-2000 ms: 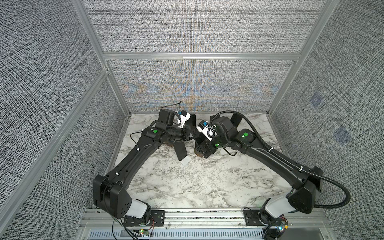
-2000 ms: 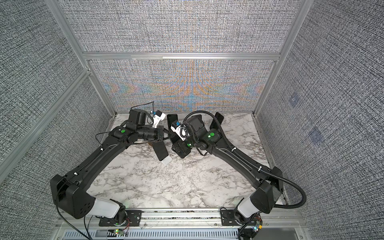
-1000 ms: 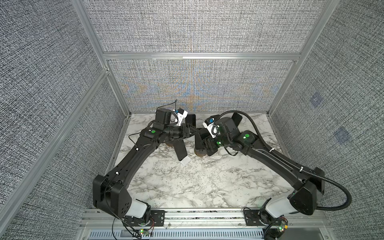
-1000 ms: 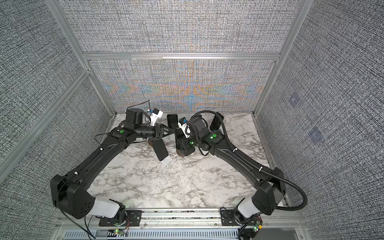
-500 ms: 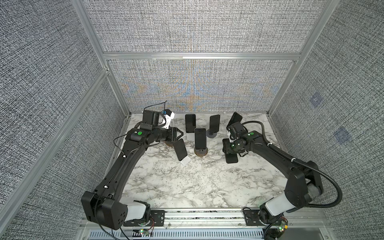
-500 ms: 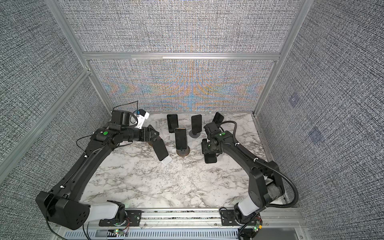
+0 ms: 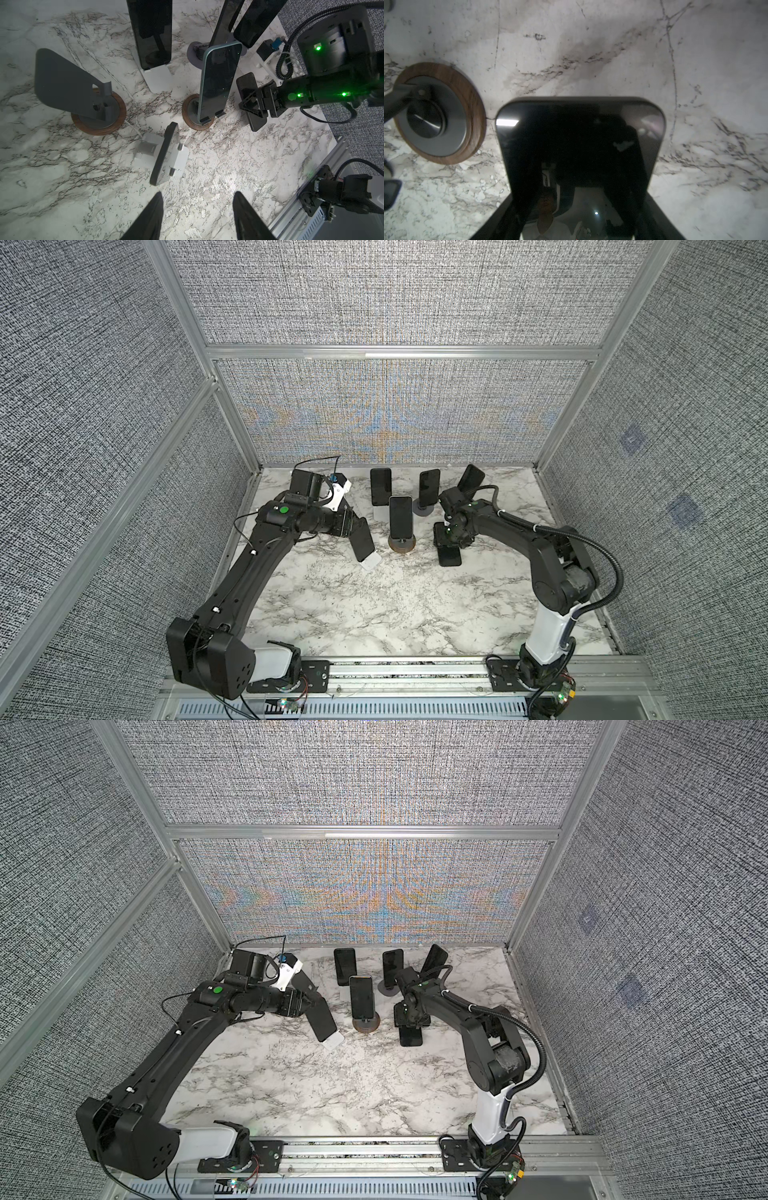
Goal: Remove the phone from the phone stand
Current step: 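Lay the phone flat on the table and open the right gripper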
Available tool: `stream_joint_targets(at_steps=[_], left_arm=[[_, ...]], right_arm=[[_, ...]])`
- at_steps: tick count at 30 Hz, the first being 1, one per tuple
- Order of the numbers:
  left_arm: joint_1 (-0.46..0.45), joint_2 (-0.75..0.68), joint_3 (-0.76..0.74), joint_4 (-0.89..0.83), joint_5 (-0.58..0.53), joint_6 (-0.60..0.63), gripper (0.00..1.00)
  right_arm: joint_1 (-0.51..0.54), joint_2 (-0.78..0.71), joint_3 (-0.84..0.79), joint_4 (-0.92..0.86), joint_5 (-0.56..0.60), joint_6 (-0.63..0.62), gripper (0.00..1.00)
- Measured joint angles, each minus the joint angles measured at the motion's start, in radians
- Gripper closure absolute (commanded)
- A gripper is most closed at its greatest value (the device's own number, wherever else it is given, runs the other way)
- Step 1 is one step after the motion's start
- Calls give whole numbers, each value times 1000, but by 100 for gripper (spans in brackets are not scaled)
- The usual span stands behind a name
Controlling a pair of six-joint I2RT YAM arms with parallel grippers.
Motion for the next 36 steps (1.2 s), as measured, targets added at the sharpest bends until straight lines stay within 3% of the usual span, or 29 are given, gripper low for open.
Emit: stream_joint_targets(at_steps=[10, 14, 23, 33, 36], left_arm=[[0, -8, -31, 1, -25, 34, 40], [0, -17, -41, 4, -32, 43, 41], [1, -37, -68, 6, -51, 73, 41], [2, -49, -97, 6, -60, 87, 40], [5, -54, -98, 6, -60, 94, 36]], right_arm=[[5, 87, 26, 64, -2, 26, 68], [5, 93, 21, 88, -2, 39, 50], [14, 94, 11, 119, 15, 53, 19], [20, 84, 2, 132, 24, 60, 14], [20, 64, 0, 120, 24, 60, 8]])
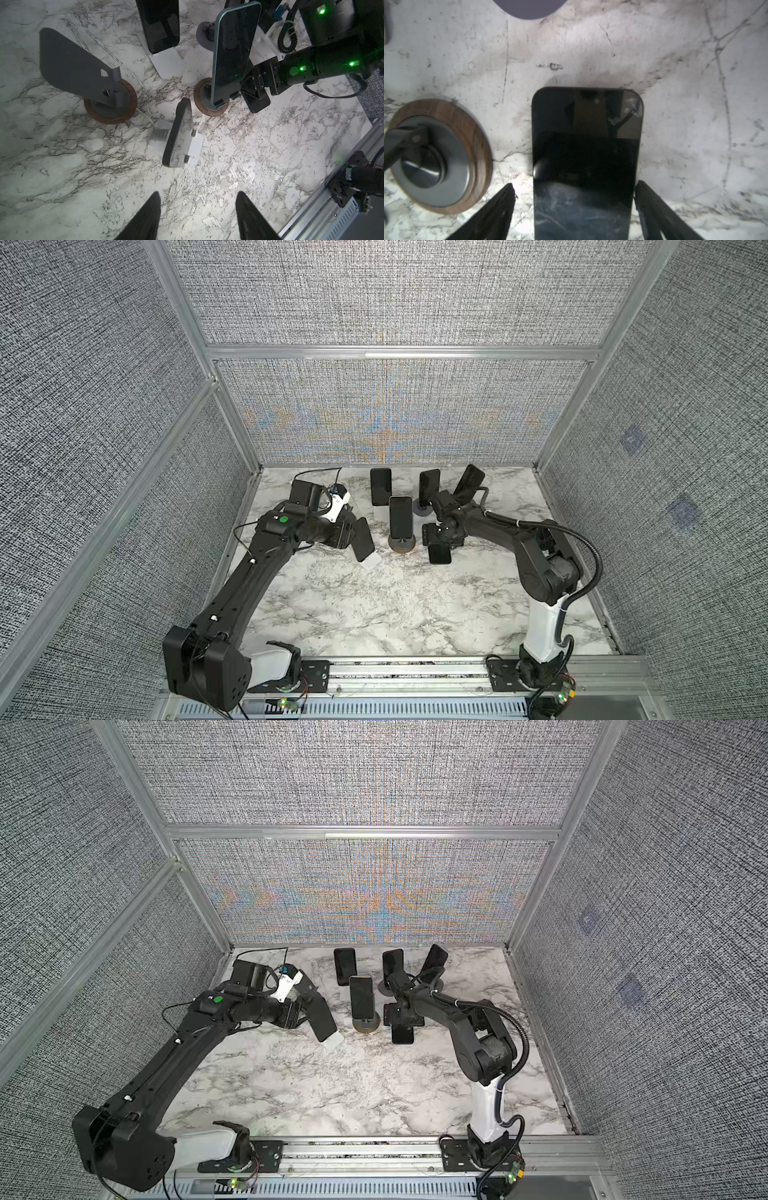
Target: Remove the phone from the phone stand
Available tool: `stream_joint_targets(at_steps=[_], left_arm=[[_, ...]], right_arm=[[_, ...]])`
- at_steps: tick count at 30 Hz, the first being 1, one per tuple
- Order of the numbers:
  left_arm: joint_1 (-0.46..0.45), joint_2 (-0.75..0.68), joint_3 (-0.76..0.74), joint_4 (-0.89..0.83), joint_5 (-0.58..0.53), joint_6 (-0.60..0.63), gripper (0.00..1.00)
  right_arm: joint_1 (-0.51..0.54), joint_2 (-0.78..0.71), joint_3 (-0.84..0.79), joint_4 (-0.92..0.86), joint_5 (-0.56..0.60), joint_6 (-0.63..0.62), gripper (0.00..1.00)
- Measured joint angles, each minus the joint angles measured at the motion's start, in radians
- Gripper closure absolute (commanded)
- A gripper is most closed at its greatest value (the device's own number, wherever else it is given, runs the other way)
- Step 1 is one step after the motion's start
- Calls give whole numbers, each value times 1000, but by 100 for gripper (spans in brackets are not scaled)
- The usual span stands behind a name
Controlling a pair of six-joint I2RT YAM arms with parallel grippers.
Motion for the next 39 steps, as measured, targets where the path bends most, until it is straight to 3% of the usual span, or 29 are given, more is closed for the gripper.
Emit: stream_joint_targets(at_steps=[3, 15, 26, 36, 39], left_arm=[[0, -6, -3, 1, 2, 11, 30], [0, 21, 60, -2, -12, 66, 8], [-16, 132, 114, -23, -43, 98, 8], [-17, 188, 124, -22, -14, 117, 14], [-12, 210, 132, -28, -8, 121, 21]], right_arm=[[0, -26, 0, -11, 0, -5, 1], [-20, -247, -146, -113, 58, -80, 1], [-20, -481, -359, -111, 29, -144, 1], [-29, -476, -381, -44, -6, -161, 2], [-34, -475, -395, -29, -30, -164, 2]])
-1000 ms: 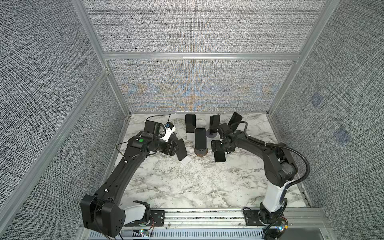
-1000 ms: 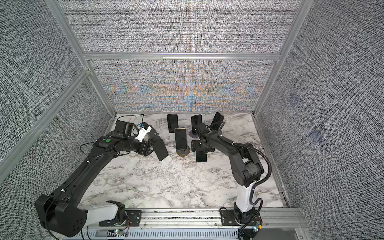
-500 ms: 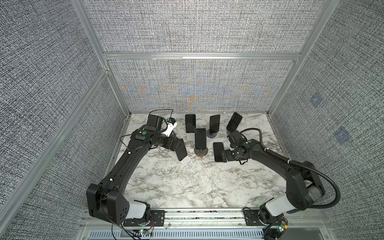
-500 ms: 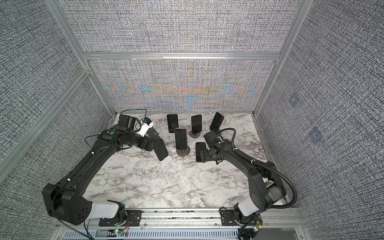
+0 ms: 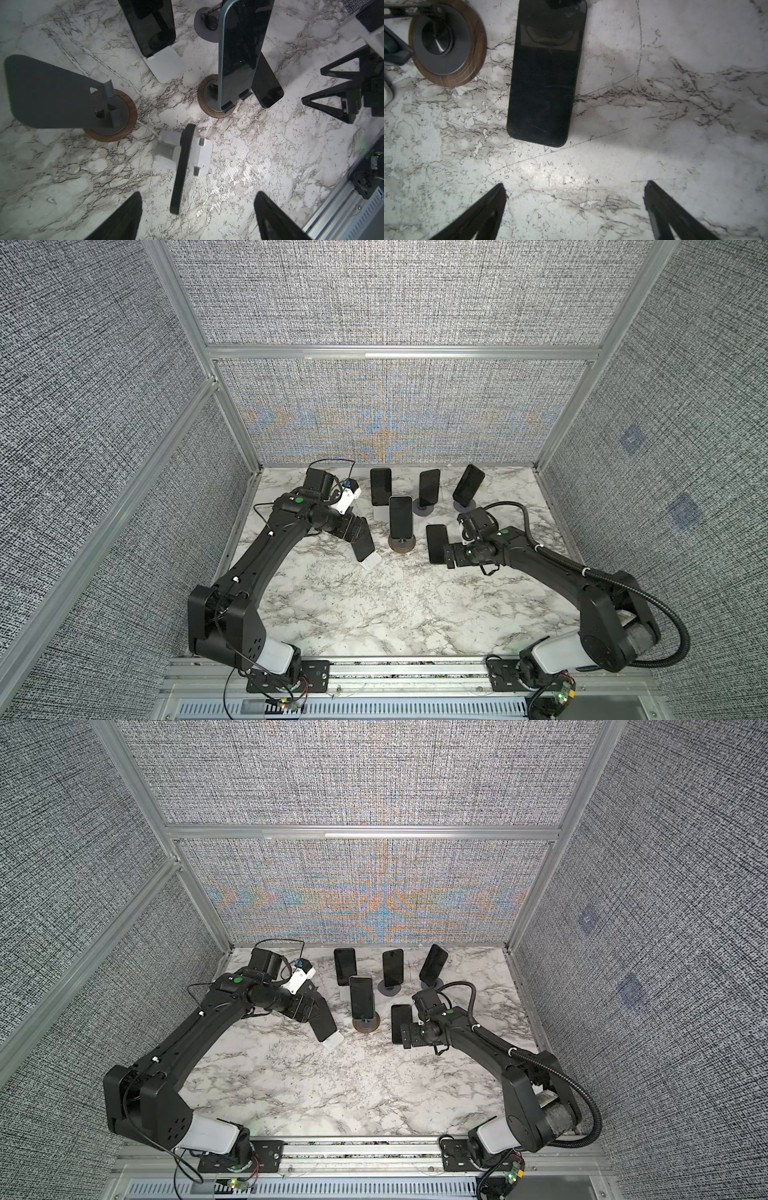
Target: Remove the phone from the phone stand
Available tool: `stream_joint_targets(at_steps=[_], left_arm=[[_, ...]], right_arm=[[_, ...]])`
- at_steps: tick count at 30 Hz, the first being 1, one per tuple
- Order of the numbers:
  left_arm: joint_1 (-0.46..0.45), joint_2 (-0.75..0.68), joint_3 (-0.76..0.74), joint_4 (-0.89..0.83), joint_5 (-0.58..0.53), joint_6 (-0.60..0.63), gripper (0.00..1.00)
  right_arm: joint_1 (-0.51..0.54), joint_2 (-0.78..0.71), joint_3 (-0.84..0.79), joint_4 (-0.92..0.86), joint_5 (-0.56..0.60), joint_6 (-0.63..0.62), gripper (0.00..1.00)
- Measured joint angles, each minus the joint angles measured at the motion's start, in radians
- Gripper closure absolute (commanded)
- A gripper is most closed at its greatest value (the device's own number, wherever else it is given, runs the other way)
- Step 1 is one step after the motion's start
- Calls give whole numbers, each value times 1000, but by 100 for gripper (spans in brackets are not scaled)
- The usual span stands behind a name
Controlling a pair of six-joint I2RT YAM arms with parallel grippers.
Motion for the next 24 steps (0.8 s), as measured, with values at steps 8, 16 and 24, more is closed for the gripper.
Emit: stream_joint_targets(at_steps=[8, 16, 24], left_arm=[[3, 68, 9, -2, 2, 0, 46], [7, 97, 9, -2, 2, -1, 68], [8, 99, 8, -1, 4, 3, 88]], right_arm=[[-18, -2, -16, 35, -25, -3, 4], [-32, 13, -19, 63, -56, -2, 4], [-31, 18, -19, 76, -89, -2, 4]])
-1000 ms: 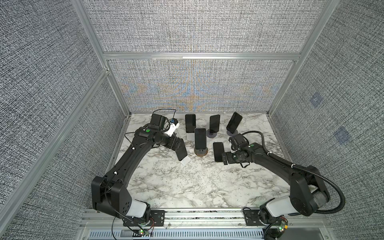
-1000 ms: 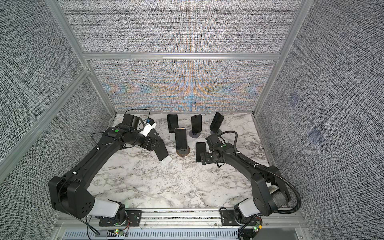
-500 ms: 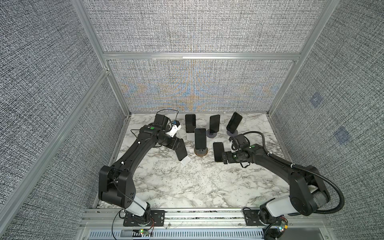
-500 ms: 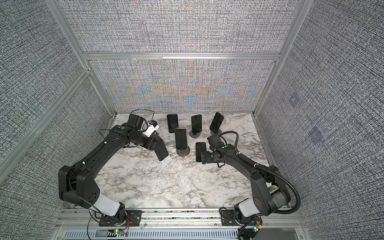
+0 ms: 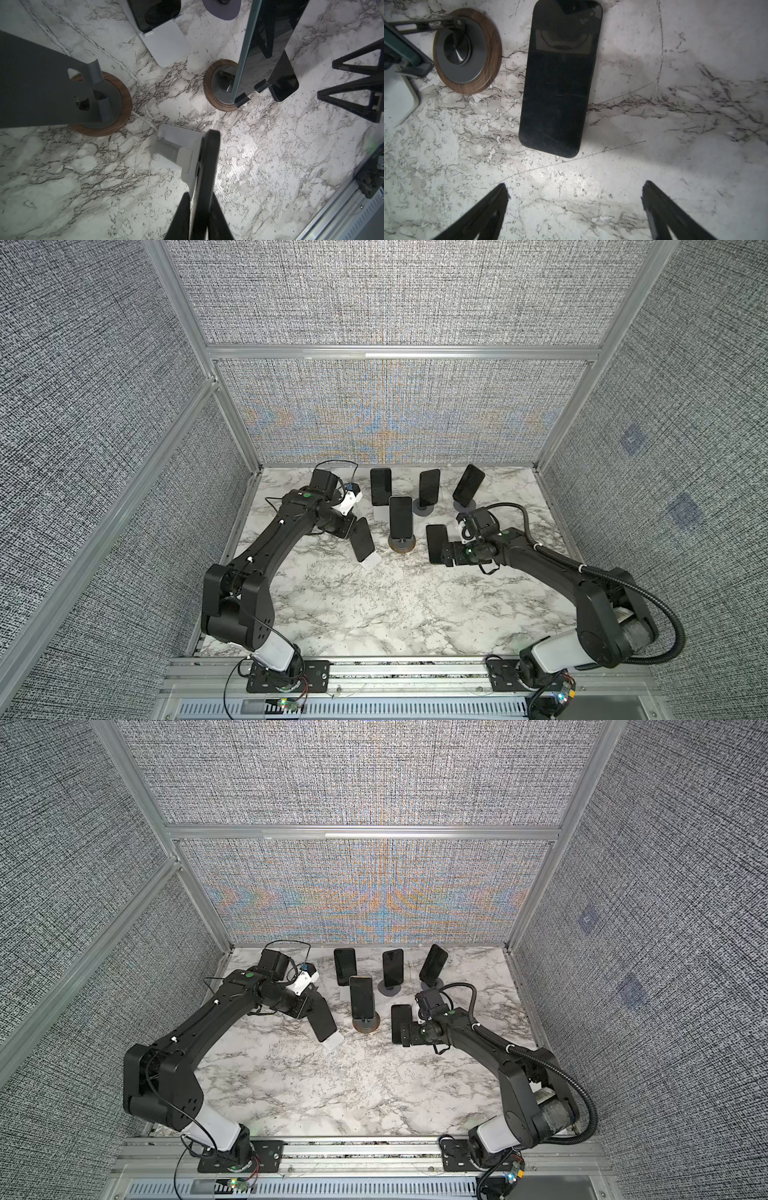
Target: Remove the phone from the phone stand
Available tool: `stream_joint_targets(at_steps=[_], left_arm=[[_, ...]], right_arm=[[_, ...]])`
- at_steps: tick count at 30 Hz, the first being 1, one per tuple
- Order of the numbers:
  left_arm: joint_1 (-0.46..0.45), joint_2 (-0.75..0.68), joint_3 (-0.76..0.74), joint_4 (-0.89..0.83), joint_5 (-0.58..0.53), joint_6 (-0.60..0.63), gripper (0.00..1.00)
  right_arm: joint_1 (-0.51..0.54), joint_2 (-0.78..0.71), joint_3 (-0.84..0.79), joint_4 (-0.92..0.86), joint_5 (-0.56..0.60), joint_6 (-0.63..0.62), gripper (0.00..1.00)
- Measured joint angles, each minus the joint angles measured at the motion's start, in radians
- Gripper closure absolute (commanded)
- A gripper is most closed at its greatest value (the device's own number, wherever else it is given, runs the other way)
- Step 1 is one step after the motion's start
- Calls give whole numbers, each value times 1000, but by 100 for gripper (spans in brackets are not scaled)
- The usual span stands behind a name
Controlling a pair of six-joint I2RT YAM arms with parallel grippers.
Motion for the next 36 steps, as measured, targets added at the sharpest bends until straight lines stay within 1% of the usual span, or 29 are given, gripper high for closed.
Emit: stream_joint_targets(at_steps=[4, 5, 7, 9, 12, 13, 19, 24, 26, 30, 33, 36], left_arm=[[0, 0, 0, 0, 8, 0, 89], [0, 0, 0, 0, 8, 0, 92], [0, 0, 0, 0, 8, 0, 92], [0, -1, 0, 0, 8, 0, 95], [1, -7, 0, -2, 6, -4, 96], [2, -11, 0, -3, 5, -4, 100], [8, -53, -4, -3, 8, -8, 100], [15, -99, 8, -3, 29, -32, 100], [15, -112, 25, -2, 65, -61, 100], [14, -130, 29, 11, 186, -116, 100], [14, -147, 5, 22, 272, -158, 100], [14, -155, -20, 43, 360, -196, 100]], right_arm=[[0, -5, -6, 6, -7, 0, 4], [0, -7, -8, 5, -10, 0, 4], [0, -11, -10, 7, -10, 0, 5], [0, -19, -13, 6, -11, 0, 4], [1, -44, -22, 8, -13, 0, 5], [2, -58, -29, 14, -15, 0, 5], [7, -167, -74, 47, -43, -8, 4], [22, -255, -67, 44, -60, -39, 5], [39, -288, -43, 24, -62, -57, 6], [89, -306, 51, -45, -56, -90, 9], [152, -292, 135, -104, -26, -107, 11], [232, -262, 213, -156, -9, -130, 11]])
